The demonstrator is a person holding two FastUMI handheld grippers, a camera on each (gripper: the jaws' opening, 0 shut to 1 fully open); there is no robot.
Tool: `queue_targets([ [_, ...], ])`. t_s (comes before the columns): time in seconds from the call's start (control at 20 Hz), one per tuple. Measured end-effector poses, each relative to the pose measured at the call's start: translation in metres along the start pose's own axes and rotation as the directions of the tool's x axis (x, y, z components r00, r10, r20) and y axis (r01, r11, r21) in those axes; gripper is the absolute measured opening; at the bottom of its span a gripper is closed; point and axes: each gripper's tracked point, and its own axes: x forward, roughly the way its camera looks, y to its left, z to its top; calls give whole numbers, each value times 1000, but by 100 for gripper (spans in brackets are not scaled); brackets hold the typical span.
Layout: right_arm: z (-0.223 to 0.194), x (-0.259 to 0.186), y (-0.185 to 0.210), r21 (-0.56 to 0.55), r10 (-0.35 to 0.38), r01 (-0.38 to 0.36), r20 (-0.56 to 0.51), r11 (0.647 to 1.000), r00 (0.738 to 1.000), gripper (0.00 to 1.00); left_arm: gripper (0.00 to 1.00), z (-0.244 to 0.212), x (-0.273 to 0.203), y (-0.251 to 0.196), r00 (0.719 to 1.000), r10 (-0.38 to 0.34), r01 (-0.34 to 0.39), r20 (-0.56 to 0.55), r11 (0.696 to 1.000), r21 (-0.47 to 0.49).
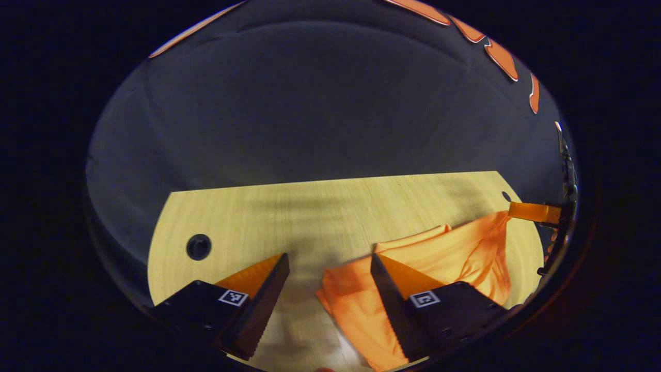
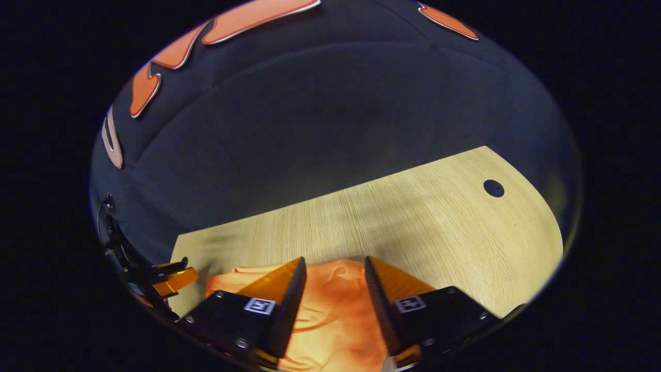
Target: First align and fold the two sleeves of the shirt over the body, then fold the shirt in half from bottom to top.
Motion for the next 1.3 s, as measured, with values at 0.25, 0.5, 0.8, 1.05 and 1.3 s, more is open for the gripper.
queue_targets([
  [0.25, 26, -39, 1, -81, 5, 4, 114, 997, 993, 99, 99, 22, -46, 8, 994, 26, -22, 104, 999, -45],
  [0.5, 36, -106, 20, -194, 68, -27, 207, 981, 976, 98, 99, 25, -115, -7, 977, 45, -38, 207, 998, -40],
  [0.8, 33, -192, 48, -306, 152, -55, 302, 950, 941, 98, 99, 18, -208, -47, 944, 45, -33, 327, 999, -44],
  [1.05, 23, -248, 70, -377, 234, -87, 365, 922, 901, 98, 98, 9, -291, -77, 890, 67, -47, 450, 997, -55],
  [1.3, 13, -306, 78, -405, 303, -125, 411, 906, 860, 98, 98, -14, -353, -100, 840, 84, -60, 535, 996, -61],
])
